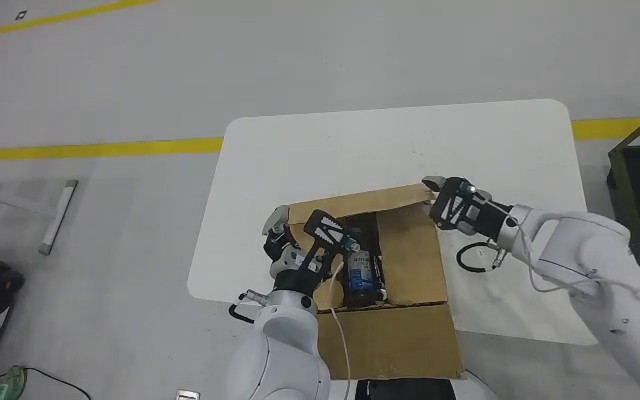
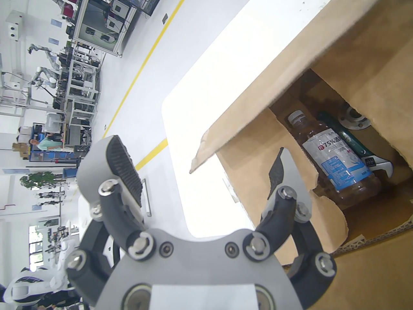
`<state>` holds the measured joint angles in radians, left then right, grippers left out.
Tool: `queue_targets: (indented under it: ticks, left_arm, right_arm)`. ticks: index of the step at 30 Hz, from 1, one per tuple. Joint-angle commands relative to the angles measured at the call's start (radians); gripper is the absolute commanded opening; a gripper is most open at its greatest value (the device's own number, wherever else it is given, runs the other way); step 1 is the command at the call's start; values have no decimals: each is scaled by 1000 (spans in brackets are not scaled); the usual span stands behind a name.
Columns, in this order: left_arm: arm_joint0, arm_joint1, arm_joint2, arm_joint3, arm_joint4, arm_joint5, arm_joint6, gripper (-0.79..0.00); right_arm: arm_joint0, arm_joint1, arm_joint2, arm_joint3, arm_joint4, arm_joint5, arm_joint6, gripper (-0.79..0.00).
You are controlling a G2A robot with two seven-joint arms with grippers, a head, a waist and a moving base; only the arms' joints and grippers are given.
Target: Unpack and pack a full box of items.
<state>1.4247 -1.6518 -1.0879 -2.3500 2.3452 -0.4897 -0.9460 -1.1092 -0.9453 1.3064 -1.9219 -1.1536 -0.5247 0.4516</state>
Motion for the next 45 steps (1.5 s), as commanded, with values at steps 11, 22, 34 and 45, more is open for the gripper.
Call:
queue_targets:
  ticks: [11, 22, 34, 45]
  left_arm:
    - [0, 0, 0, 0, 0, 0, 0, 0]
    - [0, 0, 0, 0, 0, 0, 0, 0]
    - [0, 0, 0, 0, 0, 0, 0, 0]
    - [0, 0, 0, 0, 0, 0, 0, 0]
  right_arm:
    - [137, -11, 22, 98, 417, 55, 219, -785]
    - [224, -13, 55, 249, 664, 131, 310, -785]
    - [286, -18, 34, 411, 756, 194, 349, -785]
    - [359, -34, -41, 555, 771, 192, 343, -785]
